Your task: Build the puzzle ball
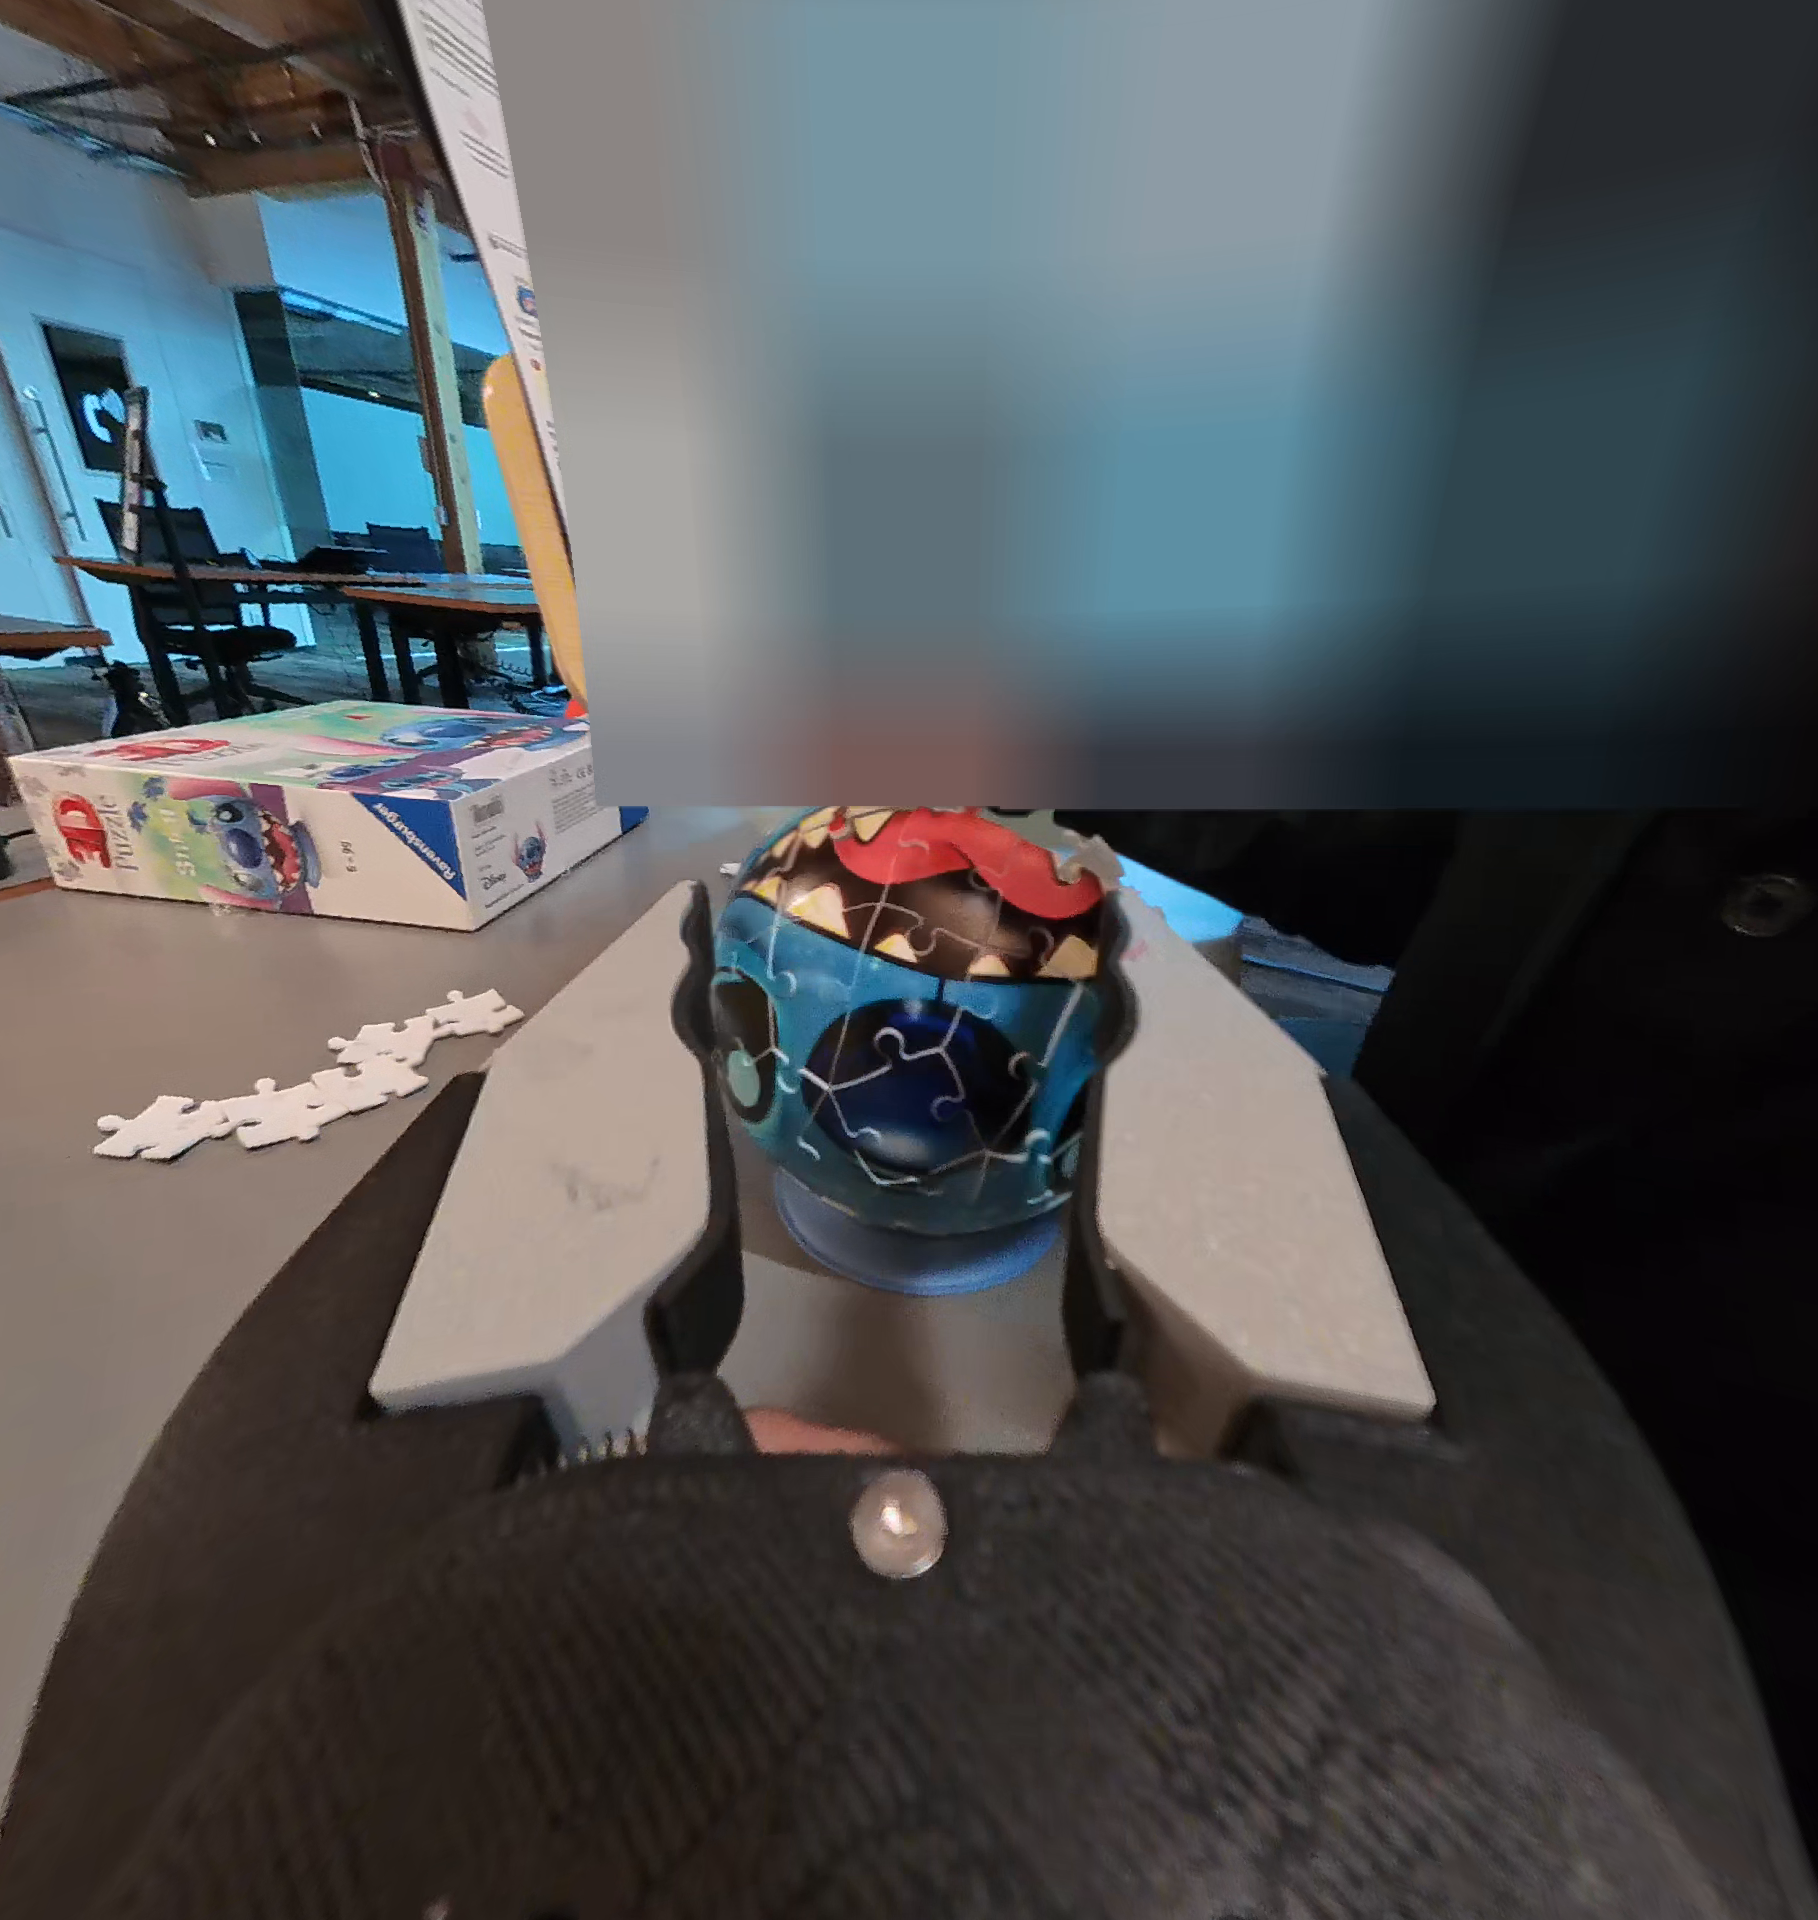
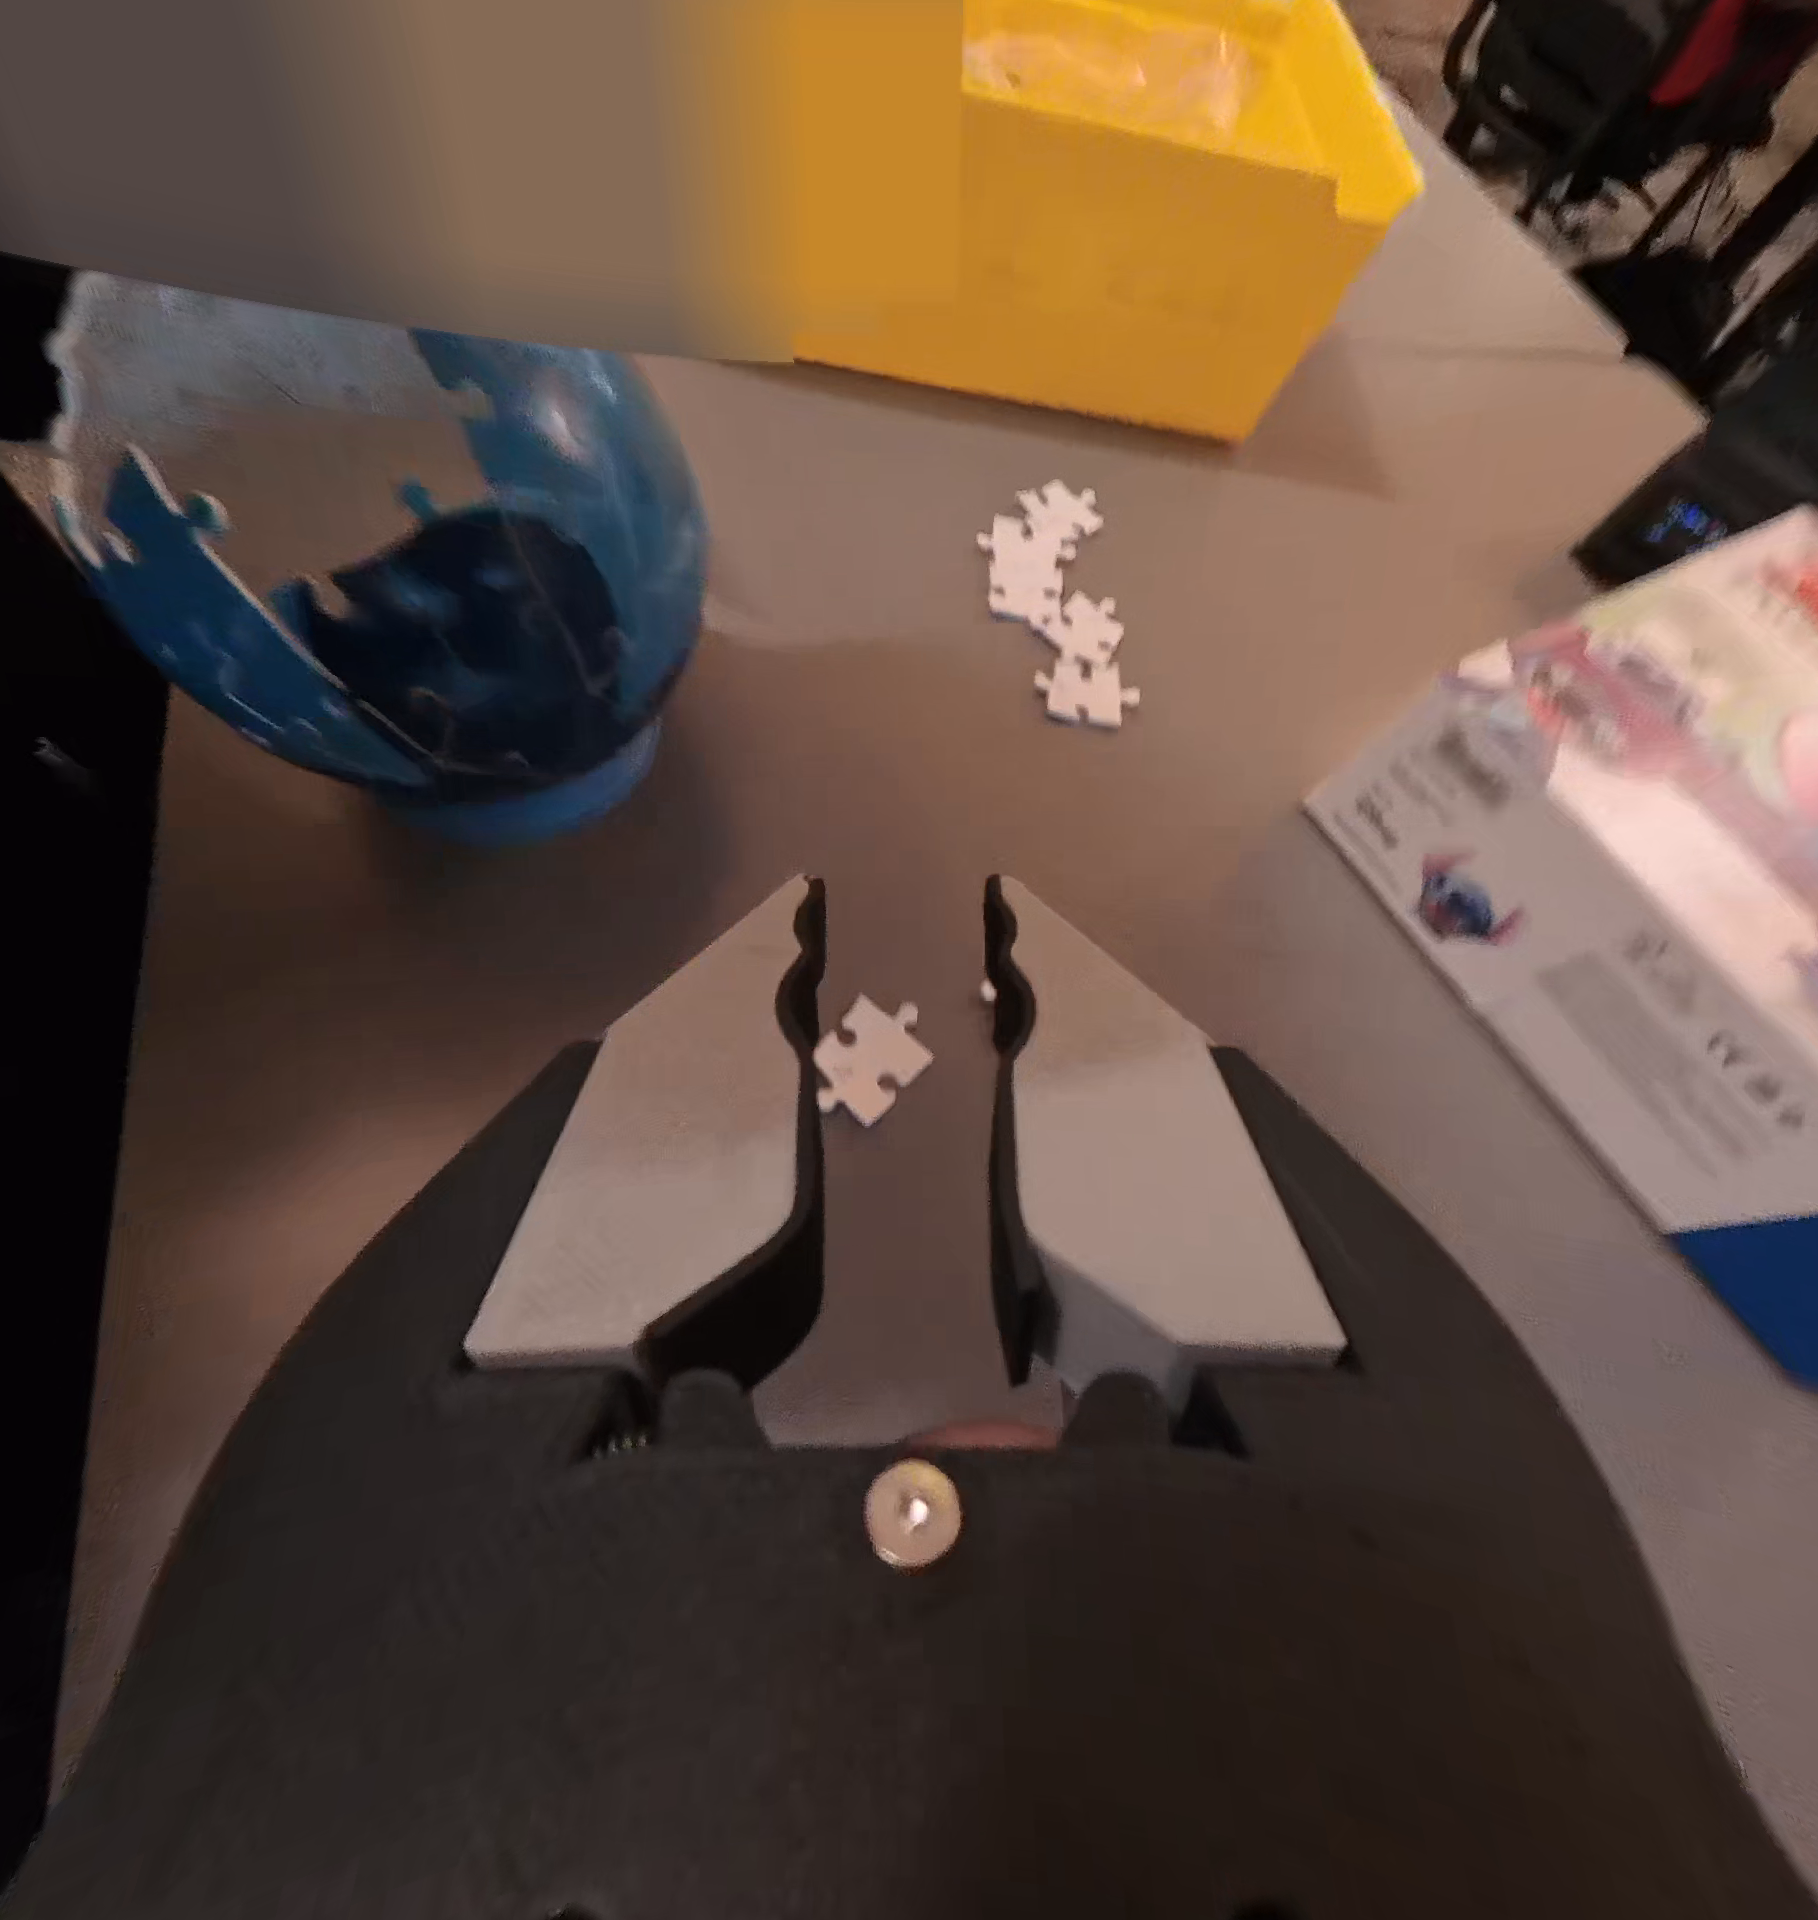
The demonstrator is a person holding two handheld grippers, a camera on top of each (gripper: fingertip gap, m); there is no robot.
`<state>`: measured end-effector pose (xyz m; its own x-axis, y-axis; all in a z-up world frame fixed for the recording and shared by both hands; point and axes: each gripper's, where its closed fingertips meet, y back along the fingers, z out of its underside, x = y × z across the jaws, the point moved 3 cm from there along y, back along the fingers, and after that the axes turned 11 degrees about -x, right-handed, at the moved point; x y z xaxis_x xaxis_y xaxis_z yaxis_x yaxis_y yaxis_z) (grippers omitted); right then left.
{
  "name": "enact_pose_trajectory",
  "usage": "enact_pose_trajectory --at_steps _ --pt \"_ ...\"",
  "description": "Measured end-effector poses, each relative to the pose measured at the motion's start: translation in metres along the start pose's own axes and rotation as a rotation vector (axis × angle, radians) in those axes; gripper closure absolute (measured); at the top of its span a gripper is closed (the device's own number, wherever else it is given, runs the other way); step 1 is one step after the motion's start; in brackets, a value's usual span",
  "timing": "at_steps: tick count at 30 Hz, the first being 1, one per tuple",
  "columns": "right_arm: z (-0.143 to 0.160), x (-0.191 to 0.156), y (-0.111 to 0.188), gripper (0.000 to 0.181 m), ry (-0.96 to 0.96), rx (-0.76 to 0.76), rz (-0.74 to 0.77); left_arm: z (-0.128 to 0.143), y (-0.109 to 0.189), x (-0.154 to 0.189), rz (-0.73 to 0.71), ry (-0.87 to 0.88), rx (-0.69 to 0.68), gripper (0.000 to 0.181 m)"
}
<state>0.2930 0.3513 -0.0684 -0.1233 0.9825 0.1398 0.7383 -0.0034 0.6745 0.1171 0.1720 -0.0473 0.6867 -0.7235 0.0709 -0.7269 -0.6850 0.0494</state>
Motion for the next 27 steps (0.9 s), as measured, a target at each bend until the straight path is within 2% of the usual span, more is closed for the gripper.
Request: enact_pose_trajectory --at_steps 3,8,16,18,22,23,25,27 --pt "0.019 0.003 -0.008 0.148 -0.071 -0.015 -0.063 -0.001 0.002 -0.007 -0.023 0.039 0.016 0.11" --pt "0.037 -0.011 -0.026 0.15 -0.032 -0.093 -0.109 -0.002 0.002 -0.013 -0.058 0.056 0.023 0.111" --pt "0.061 -0.008 -0.05 0.148 -0.008 -0.245 -0.063 -0.003 0.004 -0.018 -0.102 0.065 0.034 0.112" --pt "0.06 -0.011 -0.052 0.157 -0.024 -0.229 -0.08 -0.002 0.004 -0.017 -0.115 0.049 0.032 0.112" --pt "0.059 -0.012 -0.051 0.161 -0.016 -0.236 -0.057 -0.002 0.003 -0.014 -0.145 0.012 0.031 0.114" --pt "0.058 -0.012 -0.049 0.17 -0.003 -0.227 -0.042 -0.002 0.003 -0.014 -0.152 0.005 0.028 0.114" --pt "0.05 -0.015 -0.043 0.181 -0.009 -0.17 -0.041 -0.001 0.004 -0.012 -0.174 -0.025 -0.01 0.114" --pt "0.047 -0.017 -0.037 0.181 -0.051 -0.121 -0.064 -0.007 0.008 -0.007 -0.203 -0.073 -0.023 0.116"
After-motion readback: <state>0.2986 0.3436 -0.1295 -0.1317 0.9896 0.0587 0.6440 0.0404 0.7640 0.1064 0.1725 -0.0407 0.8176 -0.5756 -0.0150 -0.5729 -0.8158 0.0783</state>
